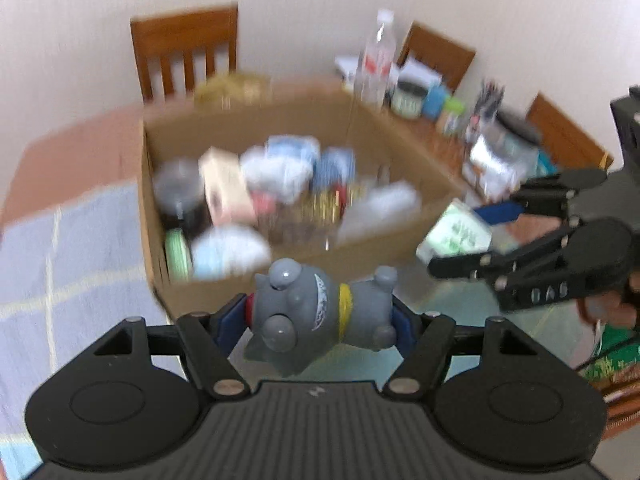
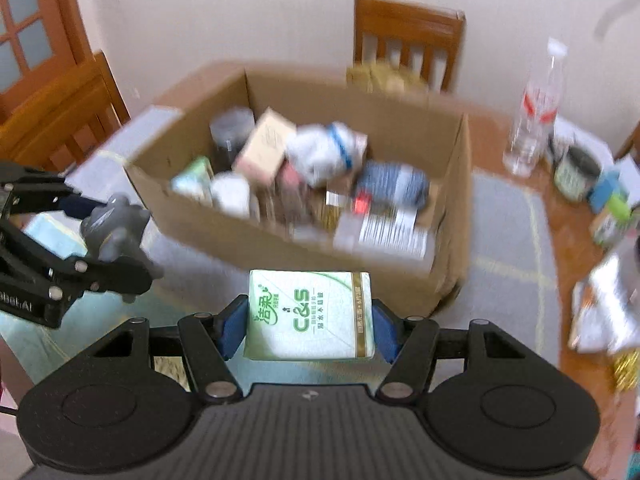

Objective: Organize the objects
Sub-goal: 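Carry the grey toy with left tool into the box while right tool drops the tissue pack in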

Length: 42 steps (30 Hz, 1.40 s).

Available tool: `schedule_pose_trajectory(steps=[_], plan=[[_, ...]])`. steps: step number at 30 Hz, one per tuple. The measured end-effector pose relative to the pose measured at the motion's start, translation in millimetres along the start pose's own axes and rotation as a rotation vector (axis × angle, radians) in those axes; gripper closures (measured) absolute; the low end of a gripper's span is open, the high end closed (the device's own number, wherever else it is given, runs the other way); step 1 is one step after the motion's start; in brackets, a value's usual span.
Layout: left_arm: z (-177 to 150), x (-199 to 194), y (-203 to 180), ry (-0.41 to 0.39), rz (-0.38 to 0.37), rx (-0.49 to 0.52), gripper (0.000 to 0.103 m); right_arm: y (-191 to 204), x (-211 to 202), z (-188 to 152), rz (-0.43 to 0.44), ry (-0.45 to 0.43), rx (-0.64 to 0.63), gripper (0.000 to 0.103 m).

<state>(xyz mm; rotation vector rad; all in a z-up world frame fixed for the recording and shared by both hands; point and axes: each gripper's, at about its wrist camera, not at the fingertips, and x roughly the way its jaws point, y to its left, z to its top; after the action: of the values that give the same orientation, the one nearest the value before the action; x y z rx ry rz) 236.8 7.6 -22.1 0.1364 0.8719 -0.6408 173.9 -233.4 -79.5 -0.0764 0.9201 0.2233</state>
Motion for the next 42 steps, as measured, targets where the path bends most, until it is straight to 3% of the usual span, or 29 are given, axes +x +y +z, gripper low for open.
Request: schedule_pose_trajectory(steps=[6, 8, 9, 10, 18, 20, 21, 22, 24, 28, 34, 37, 42], plan=[[44.3, -10.7, -3.2, -0.134, 0.041, 0.000, 0.030, -5.9, -29.3, 36.1, -0.013, -0.107, -0.015, 0.035], [50.4, -9.3, -1.2, -0.172, 0.067, -0.029, 0.016, -8.4, -31.2, 45.5, -0.027, -0.131, -0.013, 0.035], [53.0, -8.7, 0.9, -0.178, 0.081, -0.043, 0.007, -9.9, -31.4, 49.5, -0.032, -0.137, -0.005, 0.035], [54.6, -9.1, 1.5, -0.188, 0.093, -0.051, 0.005, -11.5, -31.4, 53.5, -0.031, -0.143, 0.005, 0.035], [47.9, -9.9, 4.9, -0.184, 0.229, -0.025, 0.002, -14.6, -17.6, 81.2, -0.039, -0.162, 0.019, 0.033], [45.0, -11.1, 7.9, -0.174, 0.253, -0.029, 0.002, -13.6, -14.2, 89.3, -0.052, -0.168, 0.027, 0.021], [44.1, -11.7, 8.6, -0.170, 0.264, -0.031, 0.001, -13.2, -12.9, 92.5, -0.062, -0.173, 0.027, 0.008], [43.2, -12.3, 9.3, -0.166, 0.274, -0.035, 0.001, -12.3, -12.9, 95.4, -0.079, -0.183, 0.027, 0.001], [41.1, -13.8, 10.6, -0.162, 0.292, -0.040, 0.001, -10.9, -17.3, 96.3, -0.088, -0.210, 0.031, 0.000], [36.9, -17.3, 13.0, -0.156, 0.335, -0.055, 0.001, -11.1, -18.1, 98.7, -0.106, -0.163, 0.059, 0.000], [35.4, -17.7, 13.6, -0.139, 0.393, -0.126, 0.001, -18.1, -10.6, 85.2, -0.175, 0.006, 0.175, 0.000], [36.6, -15.6, 10.0, -0.075, 0.417, -0.159, 0.001, -19.1, -8.3, 74.5, -0.196, 0.060, 0.227, 0.000], [37.5, -13.3, 3.8, 0.054, 0.385, -0.253, 0.001, -14.7, -11.4, 59.5, -0.204, 0.095, 0.298, 0.000]])
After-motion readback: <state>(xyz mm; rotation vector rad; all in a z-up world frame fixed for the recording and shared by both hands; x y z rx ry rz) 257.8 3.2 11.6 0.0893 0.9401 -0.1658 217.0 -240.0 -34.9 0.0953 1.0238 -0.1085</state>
